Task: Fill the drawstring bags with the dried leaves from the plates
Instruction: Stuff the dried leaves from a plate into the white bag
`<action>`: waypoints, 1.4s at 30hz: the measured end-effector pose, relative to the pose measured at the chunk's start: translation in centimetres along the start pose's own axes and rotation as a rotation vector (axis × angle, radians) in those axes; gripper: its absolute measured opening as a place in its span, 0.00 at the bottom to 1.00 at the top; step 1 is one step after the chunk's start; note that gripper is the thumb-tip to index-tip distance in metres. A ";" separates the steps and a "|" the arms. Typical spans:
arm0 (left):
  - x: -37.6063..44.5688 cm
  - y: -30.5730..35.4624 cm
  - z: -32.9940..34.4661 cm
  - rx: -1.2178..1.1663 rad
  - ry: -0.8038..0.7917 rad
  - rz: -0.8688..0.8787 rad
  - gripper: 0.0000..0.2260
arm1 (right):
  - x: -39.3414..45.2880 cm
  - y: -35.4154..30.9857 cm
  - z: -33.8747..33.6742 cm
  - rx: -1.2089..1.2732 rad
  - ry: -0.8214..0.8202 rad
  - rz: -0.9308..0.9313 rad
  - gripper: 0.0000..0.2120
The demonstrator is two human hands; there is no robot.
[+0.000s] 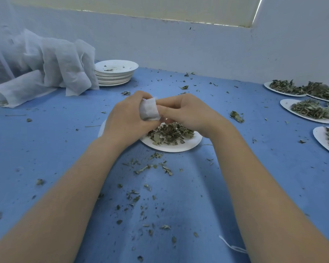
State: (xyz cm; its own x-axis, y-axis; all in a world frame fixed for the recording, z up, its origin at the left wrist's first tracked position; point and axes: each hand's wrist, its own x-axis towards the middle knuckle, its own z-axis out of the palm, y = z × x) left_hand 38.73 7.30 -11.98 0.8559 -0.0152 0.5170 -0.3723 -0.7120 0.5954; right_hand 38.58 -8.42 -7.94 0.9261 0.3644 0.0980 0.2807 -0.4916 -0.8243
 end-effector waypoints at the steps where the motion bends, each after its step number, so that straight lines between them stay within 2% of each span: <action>1: 0.0 0.0 0.0 -0.008 0.005 -0.008 0.19 | 0.0 0.1 0.0 0.028 0.039 -0.014 0.07; 5: -0.1 0.7 0.2 -0.005 -0.010 0.030 0.19 | 0.4 0.0 0.9 -0.039 0.129 -0.043 0.05; 12: 0.0 0.6 -0.9 0.049 -0.101 0.070 0.32 | 0.0 0.3 0.6 0.007 0.004 -0.095 0.14; 16: 0.2 -0.5 -1.8 0.163 -0.143 0.063 0.28 | -0.4 0.2 -0.7 -0.002 -0.022 -0.111 0.14; 19: 0.4 -0.8 -1.7 0.207 -0.118 0.087 0.24 | -0.5 0.3 -1.4 0.010 0.112 -0.087 0.08; 21: 0.4 -1.0 -1.6 0.234 -0.096 0.085 0.24 | -0.5 0.6 -2.1 -0.158 0.247 -0.009 0.04; 22: 0.3 -1.0 -1.6 0.238 -0.082 0.072 0.24 | -0.3 1.0 -2.5 -0.351 0.269 0.045 0.06; 24: 0.3 -1.2 -1.6 0.241 -0.057 0.046 0.25 | -0.1 1.5 -2.7 -0.646 0.207 0.181 0.19; 26: 0.2 -1.2 -1.5 0.230 -0.042 0.023 0.25 | -0.2 1.5 -2.3 -0.700 0.110 0.291 0.30; 28: 0.2 -1.2 -1.5 0.208 -0.036 0.000 0.24 | -0.3 1.4 -1.8 -0.718 0.025 0.326 0.32; 31: 0.1 -1.2 -1.6 0.184 -0.038 -0.029 0.22 | -0.3 1.0 -1.6 -0.677 -0.044 0.289 0.27; 35: 0.1 -1.2 -1.6 0.169 -0.040 -0.041 0.22 | -0.3 0.8 -1.5 -0.609 -0.090 0.314 0.30; 40: 0.0 -1.3 -1.5 0.176 -0.042 -0.042 0.21 | 0.2 1.7 -1.3 -0.550 -0.018 0.246 0.10; 42: 0.0 -1.4 -1.5 0.176 -0.039 -0.038 0.22 | 0.1 1.9 -1.5 -0.520 0.018 0.217 0.06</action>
State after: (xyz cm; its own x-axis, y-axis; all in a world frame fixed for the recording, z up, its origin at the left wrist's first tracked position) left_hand 38.72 9.41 -11.89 0.8828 -0.0104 0.4697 -0.2733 -0.8246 0.4954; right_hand 39.60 -10.47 -8.63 0.9794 0.1999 -0.0301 0.1662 -0.8807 -0.4436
